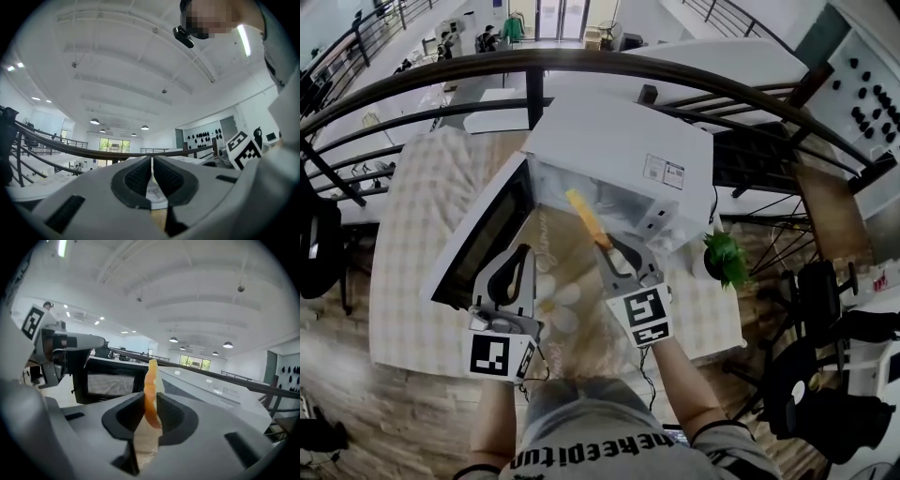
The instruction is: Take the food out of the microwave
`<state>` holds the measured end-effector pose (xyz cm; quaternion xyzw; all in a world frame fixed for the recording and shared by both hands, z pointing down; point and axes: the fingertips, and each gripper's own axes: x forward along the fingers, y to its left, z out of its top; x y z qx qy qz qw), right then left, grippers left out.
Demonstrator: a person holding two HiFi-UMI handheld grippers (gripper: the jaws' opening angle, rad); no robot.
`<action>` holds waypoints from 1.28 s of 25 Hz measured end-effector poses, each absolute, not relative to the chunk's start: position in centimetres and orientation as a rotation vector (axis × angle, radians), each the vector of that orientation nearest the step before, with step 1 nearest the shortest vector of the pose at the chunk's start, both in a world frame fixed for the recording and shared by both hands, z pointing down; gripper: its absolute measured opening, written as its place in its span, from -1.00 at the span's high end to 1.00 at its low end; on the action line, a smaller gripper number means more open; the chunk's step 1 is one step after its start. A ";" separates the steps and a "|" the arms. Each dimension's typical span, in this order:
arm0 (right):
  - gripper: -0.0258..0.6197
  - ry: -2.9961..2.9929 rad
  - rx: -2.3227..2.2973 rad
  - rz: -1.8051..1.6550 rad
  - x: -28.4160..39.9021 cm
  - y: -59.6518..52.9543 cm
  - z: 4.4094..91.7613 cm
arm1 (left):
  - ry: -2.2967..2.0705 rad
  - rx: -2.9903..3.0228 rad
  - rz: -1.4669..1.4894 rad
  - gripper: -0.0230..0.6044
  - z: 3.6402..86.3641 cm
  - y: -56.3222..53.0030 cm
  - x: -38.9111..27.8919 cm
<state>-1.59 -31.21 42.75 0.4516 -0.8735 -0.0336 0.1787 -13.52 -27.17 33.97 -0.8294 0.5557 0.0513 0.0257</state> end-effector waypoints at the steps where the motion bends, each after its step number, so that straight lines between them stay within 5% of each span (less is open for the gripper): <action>1: 0.66 -2.482 1.284 -0.091 -1.4 -30.9 42.3 | 1.725 -2.558 0.154 0.88 33.8 -27.0 -13.5; 32: 0.64 -2.705 1.517 -0.059 5.1 -22.2 33.8 | 1.796 -2.446 0.158 0.88 30.3 -20.4 -11.2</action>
